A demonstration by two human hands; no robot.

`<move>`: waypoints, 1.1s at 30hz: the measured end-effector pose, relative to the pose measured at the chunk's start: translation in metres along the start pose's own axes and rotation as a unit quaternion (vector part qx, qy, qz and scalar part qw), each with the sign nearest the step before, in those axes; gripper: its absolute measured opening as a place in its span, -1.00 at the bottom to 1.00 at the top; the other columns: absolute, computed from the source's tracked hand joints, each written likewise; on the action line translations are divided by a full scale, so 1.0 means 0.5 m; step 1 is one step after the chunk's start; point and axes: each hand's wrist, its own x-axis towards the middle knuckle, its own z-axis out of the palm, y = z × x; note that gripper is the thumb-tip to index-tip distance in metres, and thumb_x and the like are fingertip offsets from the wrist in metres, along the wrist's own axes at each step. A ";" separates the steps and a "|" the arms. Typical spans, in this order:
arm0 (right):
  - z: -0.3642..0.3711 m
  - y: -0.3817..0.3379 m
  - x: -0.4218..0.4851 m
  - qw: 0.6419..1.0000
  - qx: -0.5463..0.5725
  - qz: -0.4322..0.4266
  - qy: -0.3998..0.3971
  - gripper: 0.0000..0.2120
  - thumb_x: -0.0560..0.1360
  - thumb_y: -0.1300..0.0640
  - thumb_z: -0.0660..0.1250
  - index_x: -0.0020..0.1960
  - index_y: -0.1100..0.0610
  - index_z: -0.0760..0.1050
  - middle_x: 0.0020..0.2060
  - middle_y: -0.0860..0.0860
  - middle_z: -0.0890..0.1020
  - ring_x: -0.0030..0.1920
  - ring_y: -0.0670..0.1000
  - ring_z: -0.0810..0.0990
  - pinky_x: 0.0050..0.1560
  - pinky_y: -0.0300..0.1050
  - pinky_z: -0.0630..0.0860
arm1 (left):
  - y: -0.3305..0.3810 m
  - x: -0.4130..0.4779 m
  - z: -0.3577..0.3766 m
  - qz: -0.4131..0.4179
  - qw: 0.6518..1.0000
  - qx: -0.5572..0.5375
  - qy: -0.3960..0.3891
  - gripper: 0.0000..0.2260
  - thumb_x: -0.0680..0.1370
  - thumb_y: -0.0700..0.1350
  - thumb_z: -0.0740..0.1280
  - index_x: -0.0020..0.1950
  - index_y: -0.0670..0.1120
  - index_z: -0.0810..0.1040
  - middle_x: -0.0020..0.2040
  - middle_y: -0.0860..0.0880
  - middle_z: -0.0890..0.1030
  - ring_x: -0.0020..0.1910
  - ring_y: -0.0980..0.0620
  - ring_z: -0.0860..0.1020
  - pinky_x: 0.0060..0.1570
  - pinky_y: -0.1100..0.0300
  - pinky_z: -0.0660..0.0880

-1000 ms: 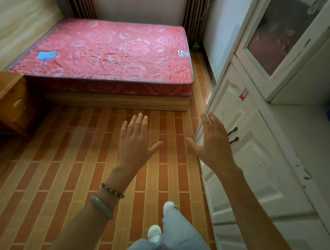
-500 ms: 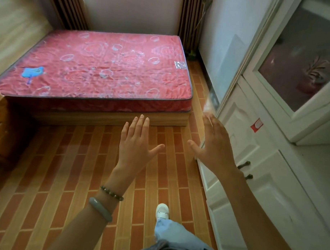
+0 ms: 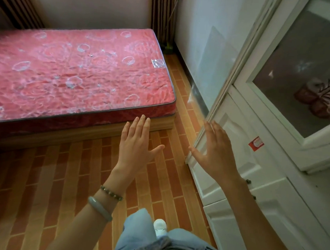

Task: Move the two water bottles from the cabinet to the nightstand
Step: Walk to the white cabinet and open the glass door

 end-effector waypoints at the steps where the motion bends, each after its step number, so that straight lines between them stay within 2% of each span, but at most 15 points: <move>1: 0.003 0.004 0.008 1.000 0.000 0.012 0.000 -0.22 0.40 -0.14 0.37 0.44 0.16 0.11 0.42 0.20 0.23 0.42 0.18 0.15 0.36 0.04 0.08 | -0.002 0.019 0.006 0.011 1.000 -0.004 -0.001 -0.22 0.43 0.34 0.19 0.46 -0.18 0.24 0.46 -0.17 0.29 0.46 -0.12 0.21 0.44 -0.04 -0.01; 8: 0.032 -0.001 0.068 0.992 -0.001 0.122 0.018 -0.22 0.41 -0.13 0.36 0.46 0.15 0.08 0.43 0.19 0.21 0.43 0.17 0.12 0.36 0.05 0.09 | -0.024 0.176 0.041 0.118 0.992 -0.044 -0.012 -0.23 0.44 0.30 0.25 0.45 -0.20 0.26 0.44 -0.19 0.32 0.44 -0.15 0.24 0.42 -0.12 0.12; 14: 0.057 -0.034 0.134 0.979 -0.007 0.201 0.037 -0.23 0.42 -0.12 0.35 0.45 0.17 0.09 0.44 0.20 0.18 0.43 0.15 0.10 0.36 0.03 0.08 | -0.054 0.299 0.068 0.228 0.972 -0.050 -0.042 -0.21 0.43 0.31 0.29 0.46 -0.18 0.23 0.46 -0.17 0.29 0.45 -0.12 0.22 0.42 -0.13 0.13; 17: 0.065 -0.054 0.160 0.969 -0.009 0.242 0.053 -0.23 0.41 -0.11 0.36 0.45 0.18 0.10 0.44 0.20 0.20 0.43 0.17 0.12 0.35 0.05 0.12 | -0.062 0.342 0.083 0.276 0.958 -0.050 -0.064 -0.20 0.43 0.31 0.29 0.49 -0.16 0.20 0.48 -0.14 0.25 0.47 -0.10 0.17 0.45 -0.09 0.06; 21: 0.071 -0.079 0.169 0.949 -0.001 0.306 0.079 -0.23 0.42 -0.11 0.35 0.46 0.16 0.08 0.44 0.19 0.18 0.43 0.16 0.11 0.37 0.15 0.19 | -0.062 0.382 0.096 0.354 0.931 -0.058 -0.073 -0.20 0.44 0.34 0.22 0.49 -0.17 0.21 0.48 -0.14 0.25 0.47 -0.12 0.17 0.45 -0.07 0.03; 25: 0.072 -0.101 0.153 0.922 -0.008 0.370 0.112 -0.24 0.41 -0.10 0.36 0.45 0.17 0.11 0.44 0.18 0.19 0.43 0.15 0.11 0.36 0.12 0.17 | -0.037 0.411 0.100 0.425 0.899 -0.080 -0.074 -0.21 0.47 0.38 0.10 0.47 -0.18 0.23 0.46 -0.16 0.28 0.45 -0.14 0.22 0.43 -0.10 0.08; 28: 0.068 -0.111 0.126 0.903 -0.023 0.407 0.135 -0.25 0.41 -0.09 0.37 0.44 0.16 0.13 0.44 0.19 0.21 0.42 0.15 0.13 0.35 0.07 0.14 | 0.001 0.410 0.100 0.475 0.870 -0.104 -0.084 -0.22 0.45 0.35 0.13 0.46 -0.19 0.24 0.45 -0.17 0.30 0.44 -0.16 0.24 0.40 -0.16 0.18; 33: 0.047 -0.120 0.075 0.871 -0.057 0.461 0.161 -0.25 0.40 -0.10 0.39 0.44 0.16 0.14 0.42 0.19 0.24 0.41 0.18 0.18 0.34 0.11 0.17 | 0.072 0.383 0.082 0.531 0.831 -0.146 -0.081 -0.20 0.44 0.34 0.16 0.46 -0.22 0.23 0.44 -0.20 0.30 0.43 -0.20 0.26 0.35 -0.22 0.23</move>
